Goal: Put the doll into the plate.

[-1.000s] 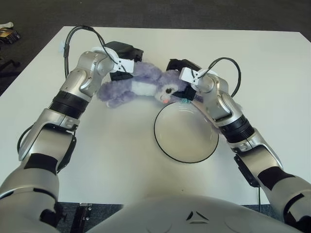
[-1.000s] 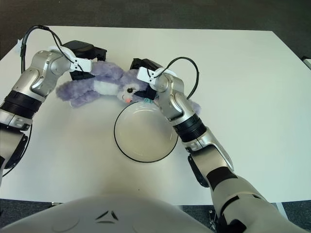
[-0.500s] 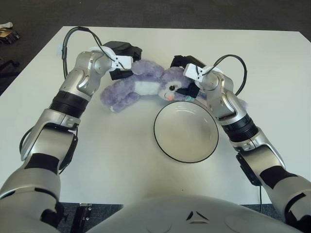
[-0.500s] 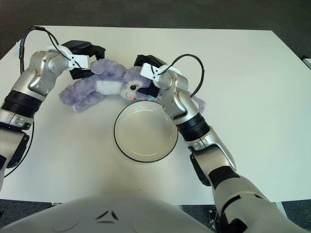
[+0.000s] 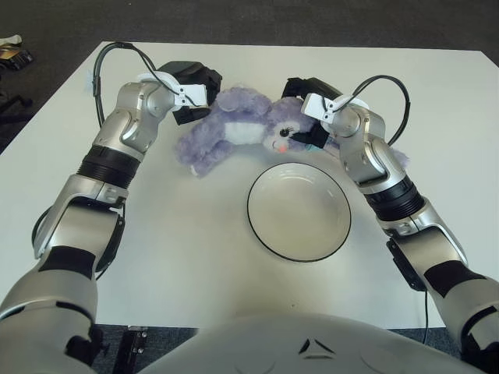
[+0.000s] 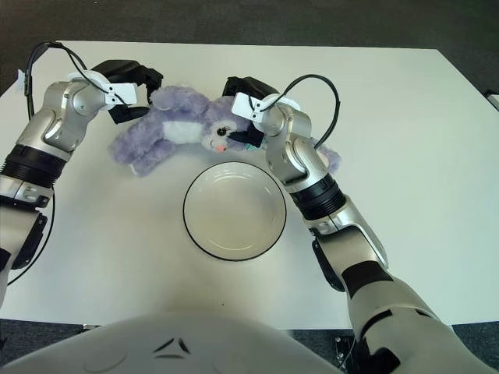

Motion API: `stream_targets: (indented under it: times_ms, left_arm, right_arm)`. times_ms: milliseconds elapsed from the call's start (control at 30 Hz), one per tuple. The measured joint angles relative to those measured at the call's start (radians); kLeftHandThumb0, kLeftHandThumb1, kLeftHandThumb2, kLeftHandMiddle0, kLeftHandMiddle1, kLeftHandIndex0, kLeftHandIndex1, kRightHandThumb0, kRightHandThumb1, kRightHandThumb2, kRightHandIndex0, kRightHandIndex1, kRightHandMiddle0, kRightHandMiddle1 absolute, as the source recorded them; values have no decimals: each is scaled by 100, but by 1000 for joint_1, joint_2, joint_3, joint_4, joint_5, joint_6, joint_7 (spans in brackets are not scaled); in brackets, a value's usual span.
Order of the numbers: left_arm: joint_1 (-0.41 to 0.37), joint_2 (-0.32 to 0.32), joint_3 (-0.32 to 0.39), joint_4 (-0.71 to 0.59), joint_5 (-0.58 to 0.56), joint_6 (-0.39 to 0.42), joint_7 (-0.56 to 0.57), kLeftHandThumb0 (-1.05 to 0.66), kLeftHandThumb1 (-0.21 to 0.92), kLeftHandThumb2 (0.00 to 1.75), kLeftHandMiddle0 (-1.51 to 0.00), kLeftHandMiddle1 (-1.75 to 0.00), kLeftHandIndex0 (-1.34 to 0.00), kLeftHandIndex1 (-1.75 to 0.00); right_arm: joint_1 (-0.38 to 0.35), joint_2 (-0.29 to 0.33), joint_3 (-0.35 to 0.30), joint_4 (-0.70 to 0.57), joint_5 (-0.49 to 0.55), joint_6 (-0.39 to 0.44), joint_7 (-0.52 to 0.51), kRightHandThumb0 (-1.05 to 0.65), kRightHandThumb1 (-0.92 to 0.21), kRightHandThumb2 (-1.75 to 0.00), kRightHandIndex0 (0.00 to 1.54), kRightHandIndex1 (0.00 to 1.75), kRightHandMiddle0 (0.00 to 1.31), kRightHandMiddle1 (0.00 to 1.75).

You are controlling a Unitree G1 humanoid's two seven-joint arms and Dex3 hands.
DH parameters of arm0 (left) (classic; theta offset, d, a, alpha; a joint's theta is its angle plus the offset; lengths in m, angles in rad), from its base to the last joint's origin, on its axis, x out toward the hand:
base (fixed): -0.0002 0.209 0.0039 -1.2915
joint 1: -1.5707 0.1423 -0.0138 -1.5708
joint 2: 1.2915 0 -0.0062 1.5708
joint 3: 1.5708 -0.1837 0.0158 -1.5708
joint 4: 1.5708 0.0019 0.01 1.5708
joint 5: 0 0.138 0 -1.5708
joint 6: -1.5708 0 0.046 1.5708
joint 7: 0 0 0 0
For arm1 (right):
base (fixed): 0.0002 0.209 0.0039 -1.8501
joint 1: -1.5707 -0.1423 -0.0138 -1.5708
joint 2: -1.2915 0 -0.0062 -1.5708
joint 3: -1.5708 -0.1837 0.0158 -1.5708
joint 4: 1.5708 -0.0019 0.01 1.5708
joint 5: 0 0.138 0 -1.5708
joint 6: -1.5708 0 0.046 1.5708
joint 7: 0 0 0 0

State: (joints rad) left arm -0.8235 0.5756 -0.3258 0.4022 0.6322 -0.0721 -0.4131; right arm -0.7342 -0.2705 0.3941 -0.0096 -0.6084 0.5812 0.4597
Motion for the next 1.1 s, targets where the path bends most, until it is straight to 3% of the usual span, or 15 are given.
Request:
stream_targets:
  times_ms: [533, 767, 800, 900, 1100]
  left_arm:
    - [-10, 6, 4, -11, 14, -27, 18, 60, 4, 165, -84, -175, -103, -175]
    - [-10, -1, 44, -7, -88, -67, 6, 59, 6, 163, -83, -175, -96, -175]
    - [-10, -3, 49, -6, -105, -75, 0, 38, 3, 166, -85, -173, -84, -175]
    - [-11, -7, 55, -8, -143, -82, -29, 12, 3, 164, -78, -173, -72, -175]
    - [-11, -11, 55, -46, -165, -36, -94, 1, 20, 145, -59, -174, -57, -175]
  right_arm:
    - [-25, -6, -38, -10, 12, 26, 37, 0, 9, -175, 91, 167, 71, 175]
    - [-34, -13, -53, -12, 34, 26, 52, 0, 9, -175, 91, 167, 71, 175]
    - [-34, -14, -53, -12, 36, 26, 53, 0, 9, -175, 91, 167, 71, 175]
    - [-34, -19, -53, -12, 37, 25, 54, 0, 9, -175, 91, 167, 71, 175]
    - [-34, -33, -52, -16, 36, 27, 56, 0, 9, -175, 92, 166, 71, 175]
